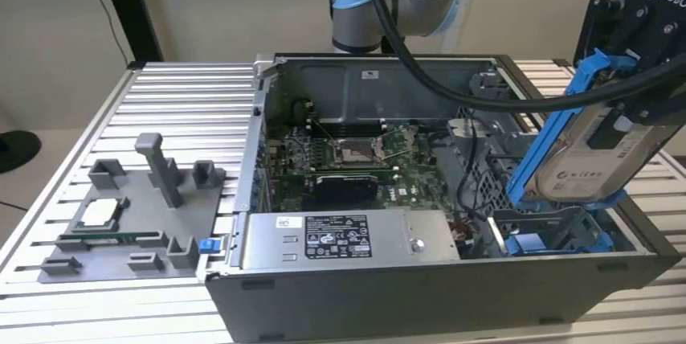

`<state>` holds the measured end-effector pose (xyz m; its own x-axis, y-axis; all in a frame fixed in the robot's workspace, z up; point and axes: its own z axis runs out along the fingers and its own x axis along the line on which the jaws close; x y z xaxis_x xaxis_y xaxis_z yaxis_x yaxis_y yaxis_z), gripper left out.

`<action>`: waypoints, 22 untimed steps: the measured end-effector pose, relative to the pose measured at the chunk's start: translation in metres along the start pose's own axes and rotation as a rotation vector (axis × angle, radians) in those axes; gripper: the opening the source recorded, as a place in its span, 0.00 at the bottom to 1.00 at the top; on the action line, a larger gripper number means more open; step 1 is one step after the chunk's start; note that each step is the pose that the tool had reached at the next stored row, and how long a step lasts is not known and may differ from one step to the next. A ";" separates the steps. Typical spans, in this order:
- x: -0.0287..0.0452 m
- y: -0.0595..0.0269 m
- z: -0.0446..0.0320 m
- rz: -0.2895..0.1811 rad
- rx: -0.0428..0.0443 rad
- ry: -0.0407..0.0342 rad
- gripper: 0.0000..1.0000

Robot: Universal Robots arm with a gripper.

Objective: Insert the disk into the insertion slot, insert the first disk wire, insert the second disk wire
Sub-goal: 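Insert the disk into the insertion slot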

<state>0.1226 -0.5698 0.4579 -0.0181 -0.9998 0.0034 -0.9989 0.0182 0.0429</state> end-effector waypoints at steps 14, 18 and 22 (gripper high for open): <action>0.0000 -0.0004 0.0096 0.000 0.0000 -0.0001 0.00; 0.0000 -0.0004 0.0098 0.000 0.0000 0.0001 0.00; 0.0000 -0.0005 0.0105 0.000 0.0000 -0.0001 0.00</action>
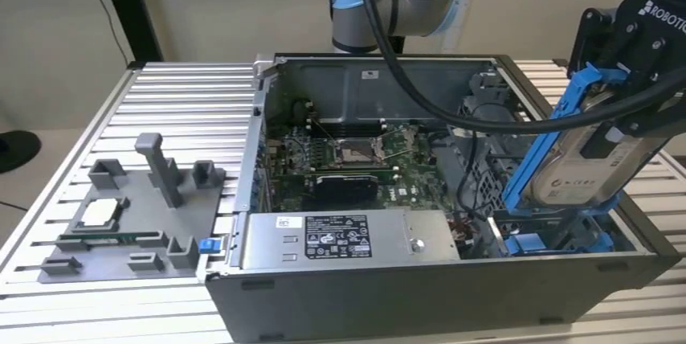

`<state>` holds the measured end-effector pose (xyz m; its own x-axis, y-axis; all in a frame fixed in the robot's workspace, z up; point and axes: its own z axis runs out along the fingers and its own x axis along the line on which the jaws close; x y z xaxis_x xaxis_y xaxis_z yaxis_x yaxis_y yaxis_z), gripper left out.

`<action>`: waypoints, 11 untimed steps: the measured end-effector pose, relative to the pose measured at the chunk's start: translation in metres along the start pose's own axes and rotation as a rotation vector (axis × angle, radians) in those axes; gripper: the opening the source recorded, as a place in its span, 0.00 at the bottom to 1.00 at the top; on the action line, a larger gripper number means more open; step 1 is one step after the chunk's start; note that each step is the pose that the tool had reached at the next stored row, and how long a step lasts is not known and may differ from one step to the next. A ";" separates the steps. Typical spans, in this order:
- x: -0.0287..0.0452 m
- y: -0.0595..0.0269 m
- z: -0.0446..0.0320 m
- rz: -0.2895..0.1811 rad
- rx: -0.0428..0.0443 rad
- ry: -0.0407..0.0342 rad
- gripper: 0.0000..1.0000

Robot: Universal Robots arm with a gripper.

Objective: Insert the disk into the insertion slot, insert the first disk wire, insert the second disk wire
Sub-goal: 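Insert the disk into the insertion slot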

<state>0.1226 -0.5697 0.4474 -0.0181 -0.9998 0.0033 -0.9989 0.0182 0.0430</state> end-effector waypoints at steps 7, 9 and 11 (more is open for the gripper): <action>0.0000 -0.0001 0.0030 0.000 0.0000 0.0001 0.00; 0.0000 -0.0002 0.0042 0.000 0.0000 0.0001 0.00; 0.0000 -0.0002 0.0052 0.000 0.0000 0.0001 0.00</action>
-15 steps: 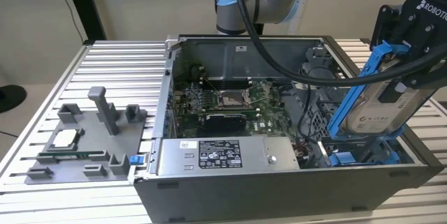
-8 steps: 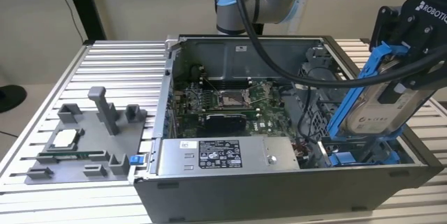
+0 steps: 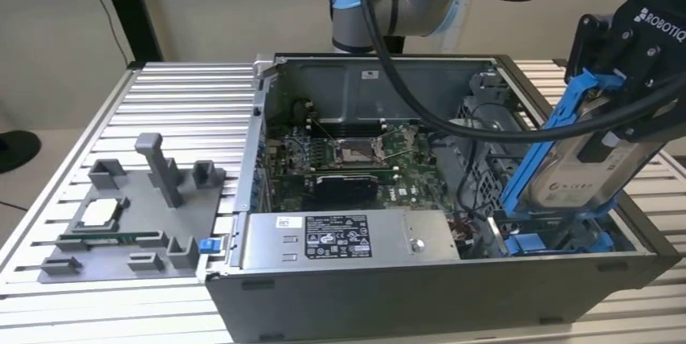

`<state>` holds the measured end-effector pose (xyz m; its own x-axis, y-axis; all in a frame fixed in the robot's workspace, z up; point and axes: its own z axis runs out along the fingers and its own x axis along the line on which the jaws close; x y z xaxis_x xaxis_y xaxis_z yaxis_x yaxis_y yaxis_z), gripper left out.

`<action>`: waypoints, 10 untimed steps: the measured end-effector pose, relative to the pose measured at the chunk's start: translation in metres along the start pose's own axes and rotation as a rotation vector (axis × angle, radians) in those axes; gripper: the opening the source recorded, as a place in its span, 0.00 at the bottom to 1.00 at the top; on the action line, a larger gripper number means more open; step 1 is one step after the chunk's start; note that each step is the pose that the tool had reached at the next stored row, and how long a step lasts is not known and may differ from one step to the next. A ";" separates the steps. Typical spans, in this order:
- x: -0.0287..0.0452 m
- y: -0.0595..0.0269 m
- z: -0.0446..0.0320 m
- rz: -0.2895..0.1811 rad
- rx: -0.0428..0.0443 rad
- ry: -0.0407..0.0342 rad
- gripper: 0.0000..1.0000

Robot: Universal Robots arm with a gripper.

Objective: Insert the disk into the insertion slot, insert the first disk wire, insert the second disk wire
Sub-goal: 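Insert the disk into the insertion slot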

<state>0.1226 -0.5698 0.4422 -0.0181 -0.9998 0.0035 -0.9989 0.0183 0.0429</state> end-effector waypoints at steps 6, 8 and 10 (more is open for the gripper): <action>0.0000 -0.0009 0.0049 0.000 0.0000 -0.0003 0.00; 0.0000 -0.0016 0.0071 0.000 0.0000 -0.0006 0.00; 0.0000 -0.0028 0.0093 0.000 0.0000 -0.0011 0.00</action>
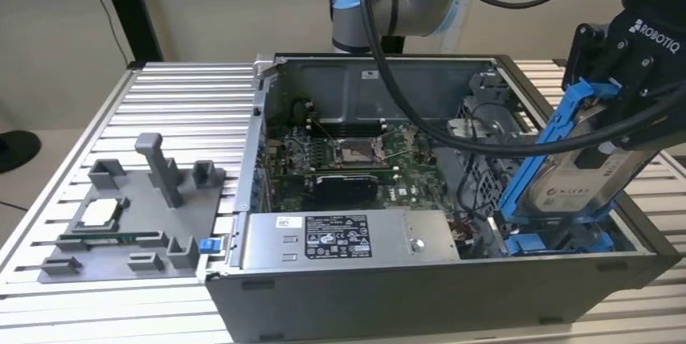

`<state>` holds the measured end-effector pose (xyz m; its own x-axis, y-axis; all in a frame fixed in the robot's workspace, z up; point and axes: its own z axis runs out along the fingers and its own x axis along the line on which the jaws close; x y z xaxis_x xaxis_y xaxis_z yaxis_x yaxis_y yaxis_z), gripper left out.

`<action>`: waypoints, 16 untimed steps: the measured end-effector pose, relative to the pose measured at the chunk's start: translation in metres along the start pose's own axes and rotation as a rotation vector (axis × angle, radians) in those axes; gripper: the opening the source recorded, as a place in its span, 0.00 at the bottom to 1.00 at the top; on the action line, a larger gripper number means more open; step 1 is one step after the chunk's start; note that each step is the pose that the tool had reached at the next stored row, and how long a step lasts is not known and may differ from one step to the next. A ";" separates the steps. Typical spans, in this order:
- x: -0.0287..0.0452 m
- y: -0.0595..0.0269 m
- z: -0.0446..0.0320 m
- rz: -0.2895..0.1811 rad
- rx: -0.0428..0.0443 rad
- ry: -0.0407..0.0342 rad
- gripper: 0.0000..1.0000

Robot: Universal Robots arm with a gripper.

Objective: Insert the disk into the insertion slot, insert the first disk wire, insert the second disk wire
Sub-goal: 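Insert the disk into the insertion slot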

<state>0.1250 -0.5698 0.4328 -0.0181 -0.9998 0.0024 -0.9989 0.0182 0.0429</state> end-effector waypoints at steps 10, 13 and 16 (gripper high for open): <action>-0.0001 -0.0048 0.0118 0.000 -0.0001 -0.0041 0.00; -0.0001 -0.0056 0.0160 0.000 -0.0001 -0.0060 0.00; -0.0001 -0.0063 0.0203 0.000 -0.0002 -0.0083 0.00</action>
<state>0.1304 -0.5698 0.4123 -0.0181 -0.9998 -0.0059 -0.9989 0.0179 0.0431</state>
